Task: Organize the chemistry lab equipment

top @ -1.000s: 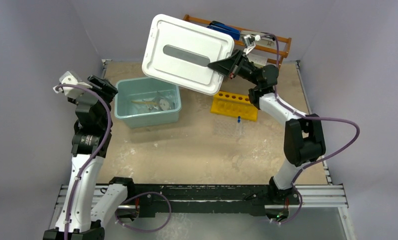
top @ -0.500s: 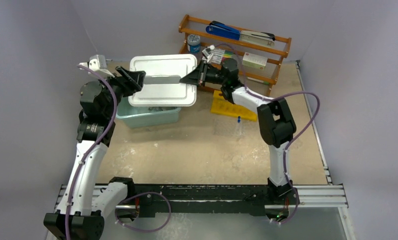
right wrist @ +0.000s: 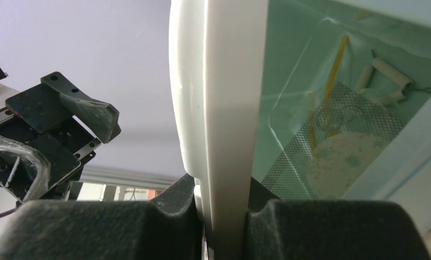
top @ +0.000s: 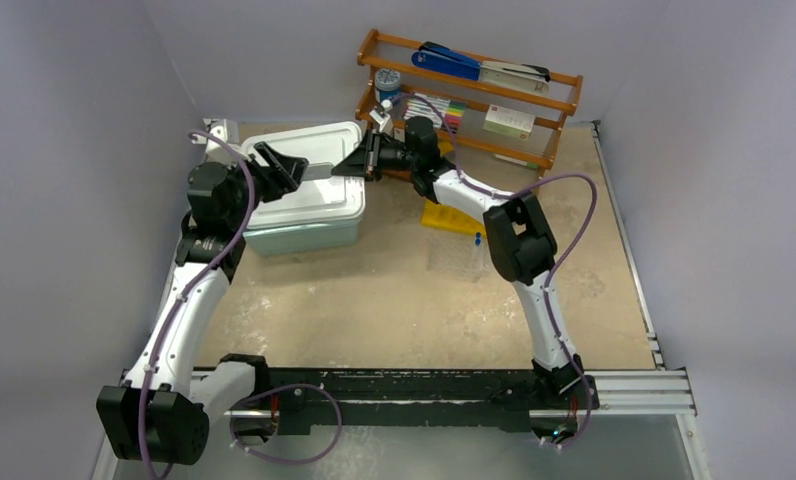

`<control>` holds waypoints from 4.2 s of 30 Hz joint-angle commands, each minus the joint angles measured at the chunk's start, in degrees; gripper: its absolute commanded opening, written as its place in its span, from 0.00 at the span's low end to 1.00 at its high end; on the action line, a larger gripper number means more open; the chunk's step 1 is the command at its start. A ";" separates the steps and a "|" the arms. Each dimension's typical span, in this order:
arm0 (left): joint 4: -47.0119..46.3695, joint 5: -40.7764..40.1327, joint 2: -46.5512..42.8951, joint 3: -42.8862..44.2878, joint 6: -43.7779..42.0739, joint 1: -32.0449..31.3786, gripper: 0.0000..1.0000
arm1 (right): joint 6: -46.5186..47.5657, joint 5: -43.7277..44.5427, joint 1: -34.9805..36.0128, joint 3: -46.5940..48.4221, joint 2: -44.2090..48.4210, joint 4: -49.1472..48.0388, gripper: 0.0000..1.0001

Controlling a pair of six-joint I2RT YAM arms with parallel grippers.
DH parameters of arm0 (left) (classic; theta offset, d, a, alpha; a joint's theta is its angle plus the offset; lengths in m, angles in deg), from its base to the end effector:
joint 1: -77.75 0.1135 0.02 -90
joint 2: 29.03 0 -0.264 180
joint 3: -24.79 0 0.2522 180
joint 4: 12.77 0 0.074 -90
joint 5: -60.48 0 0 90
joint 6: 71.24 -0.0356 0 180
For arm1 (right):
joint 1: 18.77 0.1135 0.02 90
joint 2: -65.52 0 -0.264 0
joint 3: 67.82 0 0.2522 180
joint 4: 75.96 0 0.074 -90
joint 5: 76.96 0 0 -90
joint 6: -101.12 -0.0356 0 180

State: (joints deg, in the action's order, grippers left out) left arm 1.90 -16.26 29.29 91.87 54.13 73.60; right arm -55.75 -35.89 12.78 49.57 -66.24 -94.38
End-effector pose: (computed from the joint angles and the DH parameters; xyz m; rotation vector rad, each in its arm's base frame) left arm 0.2375 -0.0254 0.3654 -0.2879 1.6973 -0.7093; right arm 0.4438 0.3040 0.2547 -0.2777 1.8881 1.9032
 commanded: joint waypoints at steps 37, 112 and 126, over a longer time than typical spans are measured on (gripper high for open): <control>-2.70 0.53 4.27 -0.87 1.54 0.19 0.62 | 42.51 38.61 0.98 -0.89 13.40 34.98 0.58; 39.73 -51.04 -8.58 1.34 29.47 2.20 0.13 | 48.03 43.64 7.02 -12.97 26.74 27.99 0.55; 52.72 -47.74 -23.23 -9.37 34.58 2.21 0.06 | 47.35 42.58 6.95 -14.24 27.79 26.91 0.55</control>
State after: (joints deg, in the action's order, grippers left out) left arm 50.68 -63.74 9.34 84.27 86.96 75.48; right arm -8.74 7.32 20.06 35.45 -42.09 -64.81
